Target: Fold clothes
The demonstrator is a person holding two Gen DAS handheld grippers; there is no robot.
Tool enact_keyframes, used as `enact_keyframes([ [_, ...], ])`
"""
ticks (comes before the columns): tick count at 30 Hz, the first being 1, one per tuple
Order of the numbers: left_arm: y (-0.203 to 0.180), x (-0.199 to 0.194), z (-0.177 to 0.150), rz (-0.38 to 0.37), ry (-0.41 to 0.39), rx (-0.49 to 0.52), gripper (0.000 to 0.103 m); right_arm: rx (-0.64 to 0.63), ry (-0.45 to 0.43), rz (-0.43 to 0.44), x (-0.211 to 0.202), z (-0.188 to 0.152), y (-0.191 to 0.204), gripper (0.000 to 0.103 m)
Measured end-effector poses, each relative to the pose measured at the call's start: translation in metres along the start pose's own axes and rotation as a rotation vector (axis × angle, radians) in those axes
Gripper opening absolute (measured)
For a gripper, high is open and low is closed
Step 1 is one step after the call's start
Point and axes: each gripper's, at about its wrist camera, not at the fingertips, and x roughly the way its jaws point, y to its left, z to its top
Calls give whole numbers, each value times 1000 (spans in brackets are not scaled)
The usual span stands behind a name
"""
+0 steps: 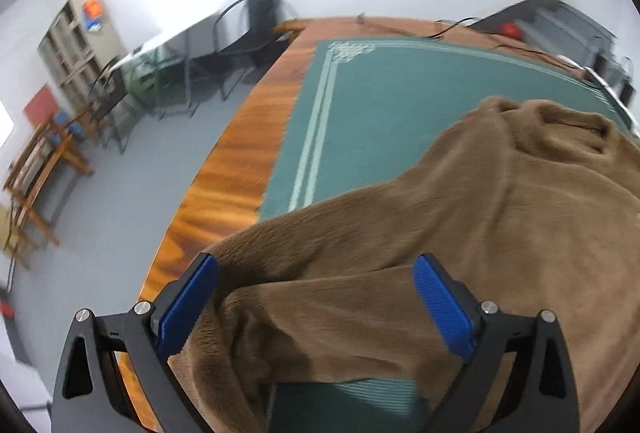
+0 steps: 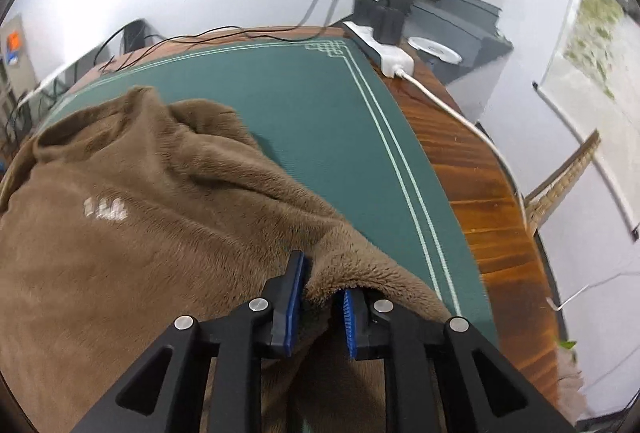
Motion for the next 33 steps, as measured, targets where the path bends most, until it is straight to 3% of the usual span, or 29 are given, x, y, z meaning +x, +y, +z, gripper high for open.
enact_keyframes([
  [3, -24, -3, 13, -57, -17, 41, 100, -35, -36, 21, -24, 11, 13, 26],
  [5, -45, 2, 23, -93, -8, 71, 100, -47, -44, 67, -29, 23, 26, 51],
  [6, -55, 6, 28, -95, -5, 89, 100, -53, -42, 103, -27, 31, 35, 73],
  [7, -65, 11, 32, -85, -3, 109, 100, -61, -39, 122, -25, 38, 43, 79],
  [12, -89, 47, 51, -35, 41, 165, 100, -164, 2, 73, 2, 55, 73, 79],
  [16, -85, 83, 60, 39, 94, 152, 100, -115, 39, -45, 28, 41, 38, 79],
  [19, -70, 98, 63, 13, 108, 73, 101, 41, 85, -14, 41, 23, -14, 79],
  [21, -64, 103, 67, 2, 114, 21, 102, 59, 90, -8, 42, 14, -24, 79],
  [26, -65, 92, 65, 27, 104, 14, 102, 61, 109, 9, 41, 1, -35, 79],
  [33, -59, 23, 44, -52, 38, 45, 102, 121, 131, 144, 12, -24, -55, 81],
])
